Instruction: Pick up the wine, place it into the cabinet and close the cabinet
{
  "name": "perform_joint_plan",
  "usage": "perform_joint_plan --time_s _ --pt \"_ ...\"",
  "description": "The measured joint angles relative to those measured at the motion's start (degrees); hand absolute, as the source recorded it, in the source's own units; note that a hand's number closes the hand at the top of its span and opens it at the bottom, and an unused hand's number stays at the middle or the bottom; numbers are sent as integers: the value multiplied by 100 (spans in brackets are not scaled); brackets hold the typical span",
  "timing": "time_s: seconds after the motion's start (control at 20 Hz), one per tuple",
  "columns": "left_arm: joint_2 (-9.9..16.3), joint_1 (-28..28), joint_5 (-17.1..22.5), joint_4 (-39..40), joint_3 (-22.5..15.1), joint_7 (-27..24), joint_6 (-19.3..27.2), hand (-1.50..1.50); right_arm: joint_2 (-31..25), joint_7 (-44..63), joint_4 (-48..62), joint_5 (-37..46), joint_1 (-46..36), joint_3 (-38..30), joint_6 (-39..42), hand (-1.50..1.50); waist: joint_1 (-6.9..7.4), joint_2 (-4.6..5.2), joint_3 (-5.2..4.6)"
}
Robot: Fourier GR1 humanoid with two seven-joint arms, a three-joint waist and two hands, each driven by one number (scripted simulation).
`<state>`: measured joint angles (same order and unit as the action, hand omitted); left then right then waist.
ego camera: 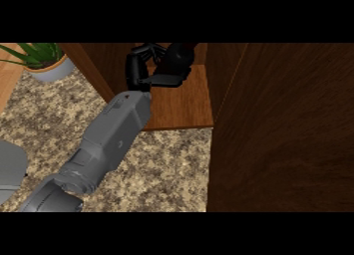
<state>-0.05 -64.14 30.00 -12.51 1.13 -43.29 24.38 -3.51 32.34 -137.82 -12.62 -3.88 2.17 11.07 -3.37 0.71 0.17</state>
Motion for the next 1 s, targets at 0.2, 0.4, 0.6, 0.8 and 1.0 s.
perform_joint_plan --time_s 0.2,0.4,0.6,0.8,1.0 --pt "3 -40 -19 179 33 -109 7 150 -61 33 -7 -12 -13 -24 47 -150 -38 5 0" --pt "6 -111 -44 340 94 -36 127 -150 -30 14 1 -5 -11 14 18 -150 -18 5 -3" --pt "18 -121 -82 420 138 -149 272 -150 9 -43 18 -2 -45 47 10 -150 -40 -6 7" --pt "27 -140 -142 502 138 -145 350 -150 -19 -17 19 -8 -95 -21 -10 -150 -49 -15 9" --pt "46 -140 -247 574 93 -170 446 -150 5 -49 33 -5 -115 20 -7 -150 -64 -23 20"
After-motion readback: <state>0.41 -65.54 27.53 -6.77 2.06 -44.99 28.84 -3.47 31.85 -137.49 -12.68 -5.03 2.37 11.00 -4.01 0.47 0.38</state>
